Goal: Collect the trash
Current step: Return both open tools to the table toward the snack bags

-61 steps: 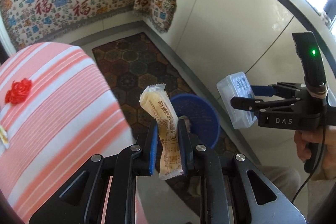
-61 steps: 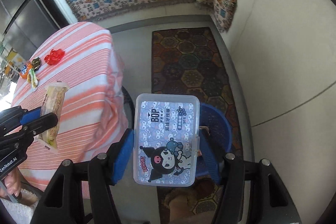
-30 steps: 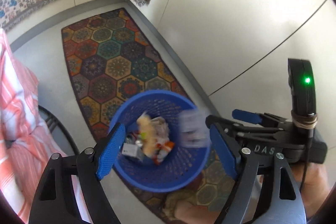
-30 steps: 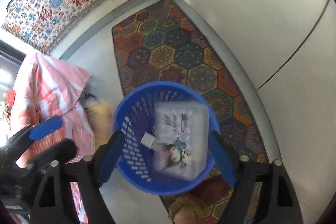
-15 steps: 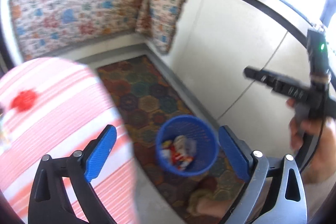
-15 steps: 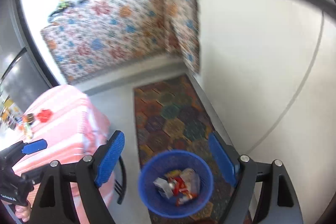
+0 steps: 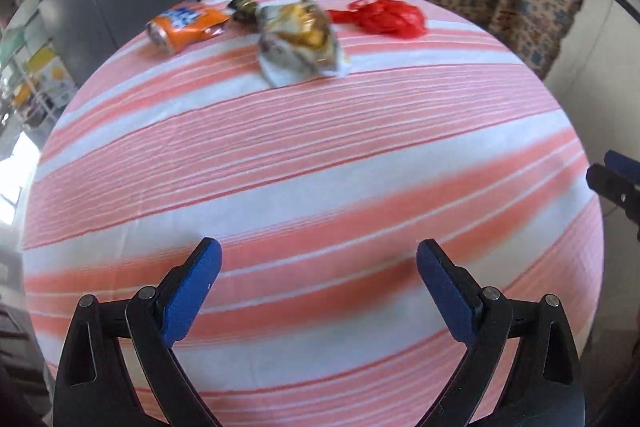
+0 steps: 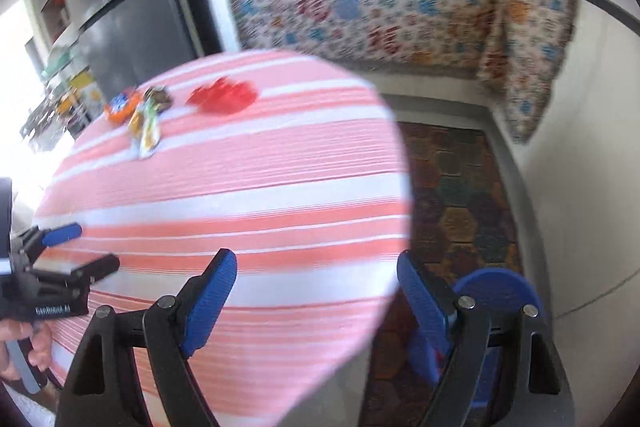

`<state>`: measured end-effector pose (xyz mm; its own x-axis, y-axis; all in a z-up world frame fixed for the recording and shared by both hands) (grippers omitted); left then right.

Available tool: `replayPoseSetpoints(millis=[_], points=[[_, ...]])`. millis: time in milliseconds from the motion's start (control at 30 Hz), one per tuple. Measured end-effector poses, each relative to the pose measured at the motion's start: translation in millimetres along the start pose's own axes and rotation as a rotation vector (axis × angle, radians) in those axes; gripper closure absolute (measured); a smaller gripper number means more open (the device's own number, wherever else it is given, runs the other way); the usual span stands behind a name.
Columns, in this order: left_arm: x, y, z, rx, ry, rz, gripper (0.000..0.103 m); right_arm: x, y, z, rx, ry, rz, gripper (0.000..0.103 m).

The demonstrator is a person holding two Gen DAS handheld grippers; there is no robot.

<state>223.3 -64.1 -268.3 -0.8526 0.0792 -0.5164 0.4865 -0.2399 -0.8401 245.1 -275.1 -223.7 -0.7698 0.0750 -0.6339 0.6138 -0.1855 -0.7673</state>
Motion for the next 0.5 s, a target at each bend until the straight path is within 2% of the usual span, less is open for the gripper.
replayPoseSetpoints(millis=[67, 200, 233, 300, 367, 433, 500], points=[[-3, 1, -13, -0.001, -0.018, 0.025, 0.002, -1, 16, -32, -0.003, -0.042, -0.013, 0.019], [-10, 7, -16, 0.006, 0.012, 0.040, 0.000, -2, 50, -76, 0.006, -0.094, -0.062, 0.017], [-13, 10, -18, 0.010, 0.015, 0.043, 0.000, -7, 53, -82, 0.039, -0.115, -0.036, 0.013], [-18, 13, -21, 0.016, 0.016, 0.040, 0.000, -11, 54, -89, 0.016, -0.110, -0.013, 0.013], [-22, 15, -25, 0.022, 0.012, 0.020, 0.001, -15, 59, -91, 0.021, -0.100, 0.007, 0.006], [-33, 18, -26, 0.051, -0.003, 0.008, 0.001, -16, 61, -92, 0.019, -0.097, 0.004, 0.005], [-50, 15, -25, 0.086, -0.030, 0.034, 0.001, -16, 61, -92, 0.019, -0.097, 0.005, 0.005]])
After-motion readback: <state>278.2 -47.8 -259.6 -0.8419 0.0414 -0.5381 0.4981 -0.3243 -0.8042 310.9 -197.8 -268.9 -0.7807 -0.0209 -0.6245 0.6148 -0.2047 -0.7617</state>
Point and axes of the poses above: each gripper's, at about its wrist camera, not at the fingertips, and y roughly the way its jaws point, z to its right, x to its underside, the point moved 9 cm from there along y, roughly the way its jaws point, and after that the axes turned 13 degrees about x, right-handed, at the moved point
